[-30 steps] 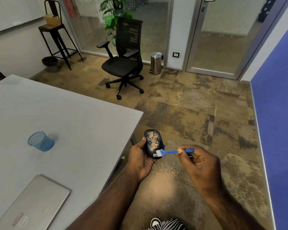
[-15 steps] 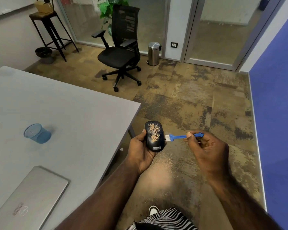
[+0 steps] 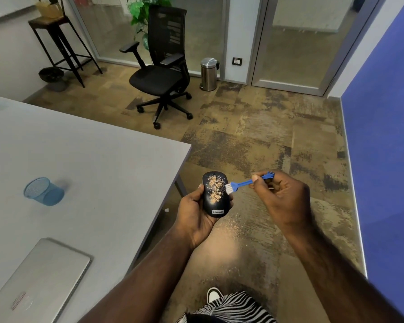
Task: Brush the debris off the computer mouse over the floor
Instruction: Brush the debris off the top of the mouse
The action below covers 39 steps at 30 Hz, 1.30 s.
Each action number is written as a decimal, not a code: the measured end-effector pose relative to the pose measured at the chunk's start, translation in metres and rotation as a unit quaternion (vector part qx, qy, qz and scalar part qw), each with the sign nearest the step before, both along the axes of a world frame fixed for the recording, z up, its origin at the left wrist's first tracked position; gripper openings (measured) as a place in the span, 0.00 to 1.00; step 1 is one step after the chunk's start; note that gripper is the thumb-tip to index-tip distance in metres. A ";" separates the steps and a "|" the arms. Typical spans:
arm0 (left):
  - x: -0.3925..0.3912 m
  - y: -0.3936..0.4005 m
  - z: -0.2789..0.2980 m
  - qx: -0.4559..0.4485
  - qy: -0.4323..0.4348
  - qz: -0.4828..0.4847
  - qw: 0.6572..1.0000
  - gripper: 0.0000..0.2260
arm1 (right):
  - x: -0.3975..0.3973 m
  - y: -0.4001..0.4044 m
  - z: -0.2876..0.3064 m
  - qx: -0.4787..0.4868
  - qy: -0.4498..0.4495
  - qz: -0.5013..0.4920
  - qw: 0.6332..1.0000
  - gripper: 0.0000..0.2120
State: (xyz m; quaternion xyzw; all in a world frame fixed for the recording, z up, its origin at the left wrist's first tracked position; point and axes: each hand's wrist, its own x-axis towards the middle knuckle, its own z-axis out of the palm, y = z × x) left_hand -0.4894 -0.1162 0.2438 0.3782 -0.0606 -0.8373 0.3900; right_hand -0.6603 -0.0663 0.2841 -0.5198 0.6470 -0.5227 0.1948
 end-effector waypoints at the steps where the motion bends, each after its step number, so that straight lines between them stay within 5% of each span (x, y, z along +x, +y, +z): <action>1: 0.000 0.000 0.001 0.002 0.001 -0.002 1.000 0.22 | -0.002 -0.003 0.000 0.001 0.002 -0.004 1.000 0.06; 39: -0.005 0.010 0.011 -0.005 -0.022 -0.033 0.999 0.23 | -0.013 -0.020 0.003 0.018 -0.050 -0.024 0.998 0.05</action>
